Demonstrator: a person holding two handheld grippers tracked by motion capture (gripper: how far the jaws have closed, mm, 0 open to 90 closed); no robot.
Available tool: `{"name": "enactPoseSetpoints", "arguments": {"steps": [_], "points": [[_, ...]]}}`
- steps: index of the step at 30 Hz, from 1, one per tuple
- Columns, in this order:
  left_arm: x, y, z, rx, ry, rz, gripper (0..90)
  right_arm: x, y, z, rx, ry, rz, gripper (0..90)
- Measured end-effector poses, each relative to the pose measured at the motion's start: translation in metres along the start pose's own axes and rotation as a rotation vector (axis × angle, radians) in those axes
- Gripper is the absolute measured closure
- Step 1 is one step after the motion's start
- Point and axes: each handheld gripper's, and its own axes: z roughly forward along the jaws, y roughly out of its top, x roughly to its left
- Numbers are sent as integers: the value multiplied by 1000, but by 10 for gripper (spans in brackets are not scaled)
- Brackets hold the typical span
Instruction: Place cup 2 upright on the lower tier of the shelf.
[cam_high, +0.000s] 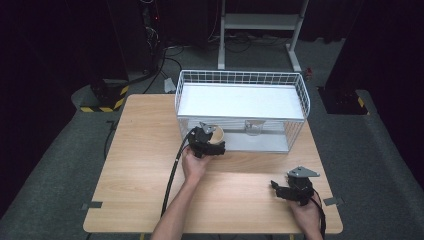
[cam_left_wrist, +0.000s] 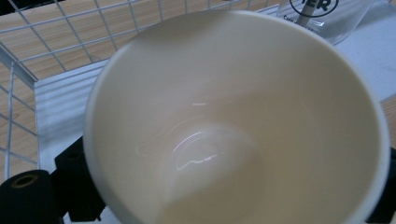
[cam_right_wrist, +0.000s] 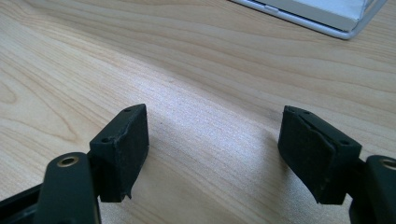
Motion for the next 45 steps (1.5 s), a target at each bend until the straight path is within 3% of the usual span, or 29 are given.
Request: {"name": "enactPoseSetpoints", "arguments": {"steps": [18, 20, 22, 23, 25, 28, 37, 39, 42, 45], "points": [[-3, 3, 12, -26, 41, 11, 75, 0, 0, 0, 0, 0, 0, 247], [-4, 3, 12, -39, 30, -8, 76, 0, 0, 0, 0, 0, 0, 247], [-3, 3, 12, -33, 25, 0, 76, 0, 0, 0, 0, 0, 0, 247], [-4, 2, 12, -30, 13, -20, 76, 0, 0, 0, 0, 0, 0, 247], [-2, 3, 11, -39, 22, -16, 67, 0, 0, 0, 0, 0, 0, 247], [-2, 3, 11, -41, -1, -51, 25, 0, 0, 0, 0, 0, 0, 247], [-1, 2, 8, -35, -3, -19, 0, 0, 0, 0, 0, 0, 0, 247], [-1, 2, 8, -32, -20, -50, 0, 0, 0, 0, -1, 0, 1, 247], [-2, 1, 6, -22, -13, -18, 0, 0, 0, 0, -1, 0, 1, 247], [-1, -2, 3, -29, -14, -19, 0, 0, 0, 0, -1, 0, 1, 247]]}}
